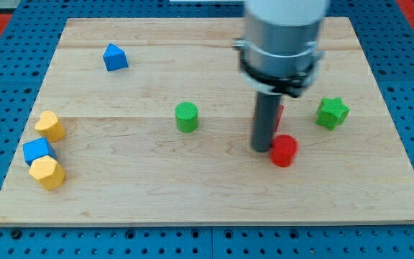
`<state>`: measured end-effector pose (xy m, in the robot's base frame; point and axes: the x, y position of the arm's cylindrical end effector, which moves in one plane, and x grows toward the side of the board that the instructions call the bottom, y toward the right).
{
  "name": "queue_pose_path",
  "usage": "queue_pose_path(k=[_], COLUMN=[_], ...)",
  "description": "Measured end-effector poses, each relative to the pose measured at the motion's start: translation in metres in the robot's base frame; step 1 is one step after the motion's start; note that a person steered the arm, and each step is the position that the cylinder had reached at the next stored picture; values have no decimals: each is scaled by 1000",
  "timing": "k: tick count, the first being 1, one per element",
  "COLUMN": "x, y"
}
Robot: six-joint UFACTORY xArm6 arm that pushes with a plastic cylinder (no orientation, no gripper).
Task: Push green circle towards red star
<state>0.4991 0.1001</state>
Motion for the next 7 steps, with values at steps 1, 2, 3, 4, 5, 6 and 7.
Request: queue_pose_path(k=[1,2,3,4,5,6,7], x=[0,-5,13,-24,-56,-69,-89], y=[43,-40,-75,-146,-168,-206,-204])
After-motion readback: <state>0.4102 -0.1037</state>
